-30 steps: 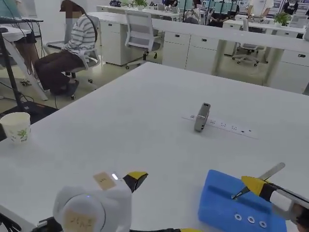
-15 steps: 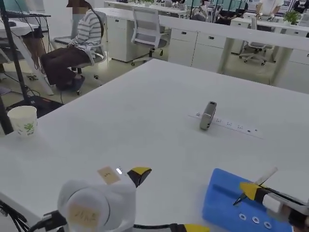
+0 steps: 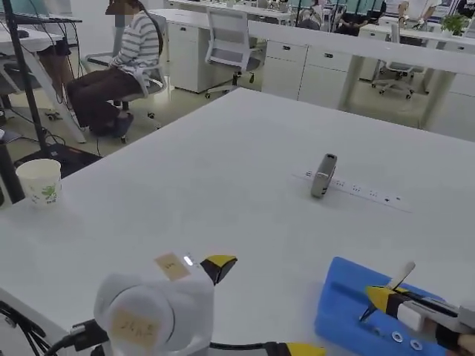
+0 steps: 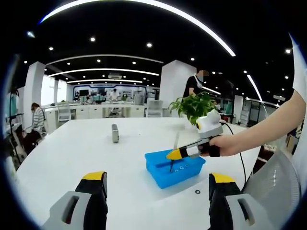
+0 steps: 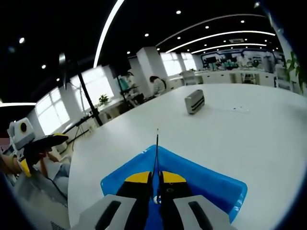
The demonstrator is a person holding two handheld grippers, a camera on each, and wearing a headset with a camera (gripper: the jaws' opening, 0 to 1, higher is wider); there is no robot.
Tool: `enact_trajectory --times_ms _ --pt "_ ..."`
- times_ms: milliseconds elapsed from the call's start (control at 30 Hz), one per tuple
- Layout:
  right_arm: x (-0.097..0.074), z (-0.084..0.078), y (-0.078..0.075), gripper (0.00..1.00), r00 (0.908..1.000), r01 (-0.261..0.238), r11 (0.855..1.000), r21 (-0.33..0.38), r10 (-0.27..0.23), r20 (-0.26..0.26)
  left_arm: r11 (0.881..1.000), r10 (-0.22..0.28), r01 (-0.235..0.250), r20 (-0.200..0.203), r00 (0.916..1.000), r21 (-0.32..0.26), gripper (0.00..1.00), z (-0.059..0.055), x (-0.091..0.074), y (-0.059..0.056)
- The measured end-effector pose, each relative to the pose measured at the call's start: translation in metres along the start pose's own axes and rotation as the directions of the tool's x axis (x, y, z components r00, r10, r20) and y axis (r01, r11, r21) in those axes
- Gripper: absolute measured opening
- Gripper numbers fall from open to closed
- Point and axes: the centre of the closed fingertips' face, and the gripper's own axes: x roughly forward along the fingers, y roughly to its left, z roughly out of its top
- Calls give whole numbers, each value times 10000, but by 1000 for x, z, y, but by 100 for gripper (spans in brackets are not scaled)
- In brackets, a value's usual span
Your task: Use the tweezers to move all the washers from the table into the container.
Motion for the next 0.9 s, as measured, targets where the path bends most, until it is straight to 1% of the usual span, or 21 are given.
enact_trajectory --times_ms 200,333,433,500,633,733,900 --pt "3 0 0 3 10000 -42 9994 -353 41 -49 10000 -85 85 -78 9999 35 89 -1 1 -2" --pt "4 -4 1 3 9998 -79 9982 -595 67 -212 9999 -140 141 -133 9998 76 89 -2 1 -3" --pt "5 -5 2 3 9996 -100 9957 -922 75 -271 9998 -172 173 -133 9998 73 89 -2 1 -4" --pt "5 -5 1 3 9995 -123 9917 -1278 83 -317 9998 -188 189 -127 9997 58 89 -1 1 -4" --pt "5 -6 6 4 9991 -160 9849 -1722 91 -407 9998 -208 208 -132 9997 55 89 -2 1 -5" --pt "3 -6 8 4 9992 -172 9855 -1691 107 -395 9997 -224 225 -130 9997 53 89 -2 0 -5" --pt "-8 -2 8 4 9999 -33 9883 -1527 15 -117 9996 -289 289 -112 9995 51 89 -1 1 -6"
